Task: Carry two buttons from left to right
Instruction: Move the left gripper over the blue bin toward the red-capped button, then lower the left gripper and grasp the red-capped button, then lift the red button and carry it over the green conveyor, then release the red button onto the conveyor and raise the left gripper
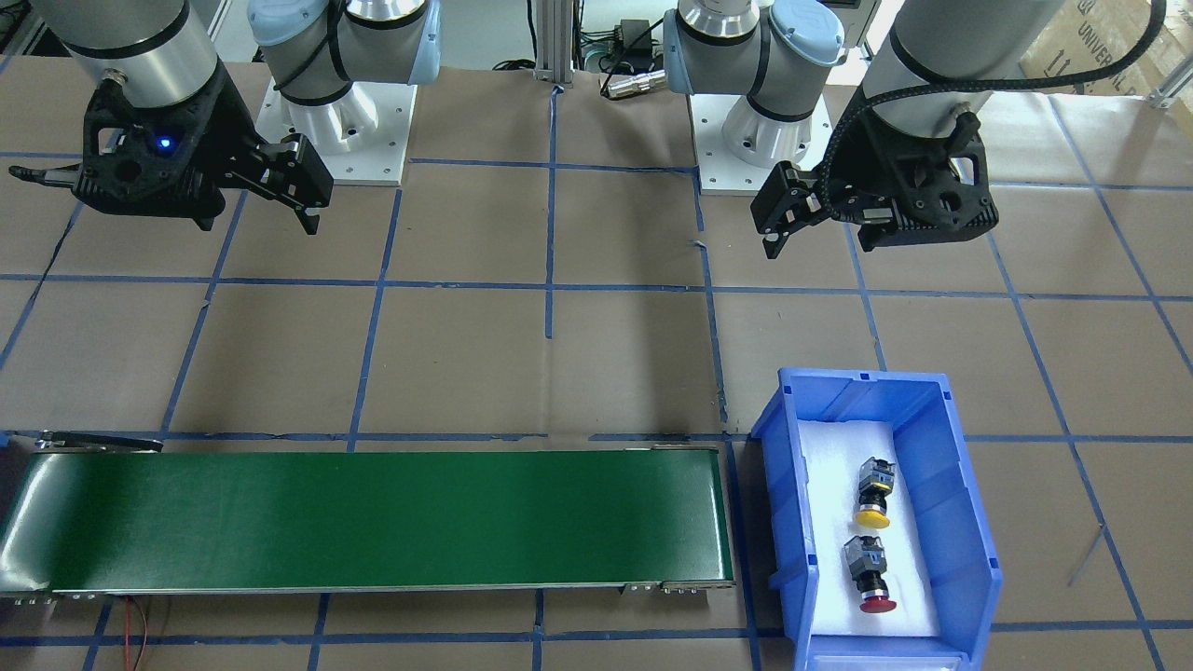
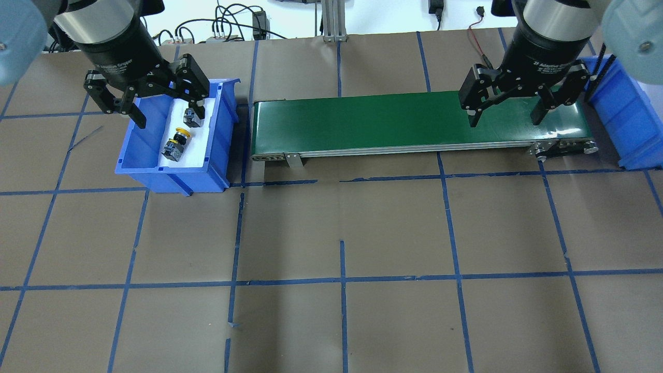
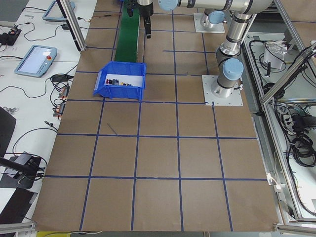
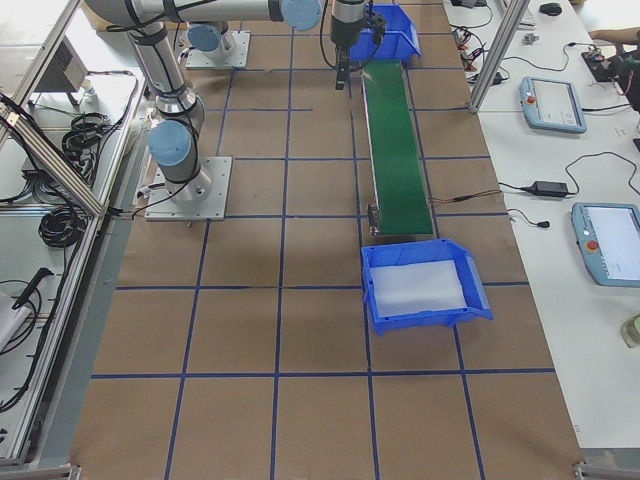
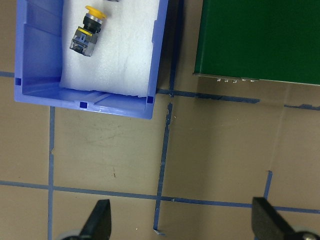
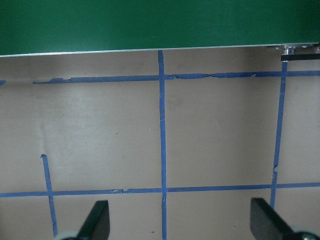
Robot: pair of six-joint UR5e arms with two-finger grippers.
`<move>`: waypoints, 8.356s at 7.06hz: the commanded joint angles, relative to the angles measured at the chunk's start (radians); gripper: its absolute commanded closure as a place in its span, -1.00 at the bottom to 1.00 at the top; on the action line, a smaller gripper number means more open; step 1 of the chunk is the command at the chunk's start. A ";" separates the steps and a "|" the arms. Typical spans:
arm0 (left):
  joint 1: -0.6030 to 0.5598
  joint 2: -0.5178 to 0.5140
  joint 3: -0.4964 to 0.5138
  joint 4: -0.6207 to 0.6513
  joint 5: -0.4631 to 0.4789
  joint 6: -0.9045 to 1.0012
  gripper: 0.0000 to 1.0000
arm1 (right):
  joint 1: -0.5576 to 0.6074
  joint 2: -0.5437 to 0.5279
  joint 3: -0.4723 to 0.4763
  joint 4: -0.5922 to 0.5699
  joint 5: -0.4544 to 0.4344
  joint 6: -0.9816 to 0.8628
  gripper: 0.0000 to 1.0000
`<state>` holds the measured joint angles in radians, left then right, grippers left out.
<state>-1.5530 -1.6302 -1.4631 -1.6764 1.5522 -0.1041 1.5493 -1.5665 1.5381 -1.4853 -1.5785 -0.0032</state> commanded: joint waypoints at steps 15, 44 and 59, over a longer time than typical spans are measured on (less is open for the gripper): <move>0.139 -0.535 0.187 0.383 -0.004 0.374 -0.81 | 0.000 0.000 0.005 0.005 0.003 -0.001 -1.00; -0.220 -0.471 0.176 0.352 -0.057 -0.222 0.34 | 0.002 -0.001 0.005 0.007 0.003 0.000 -1.00; 0.122 -0.451 0.164 0.397 -0.055 0.260 -1.00 | 0.002 -0.001 0.005 0.007 0.003 0.000 -1.00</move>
<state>-1.4850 -2.0868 -1.2948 -1.2676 1.4953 0.0561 1.5509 -1.5677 1.5432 -1.4784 -1.5754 -0.0031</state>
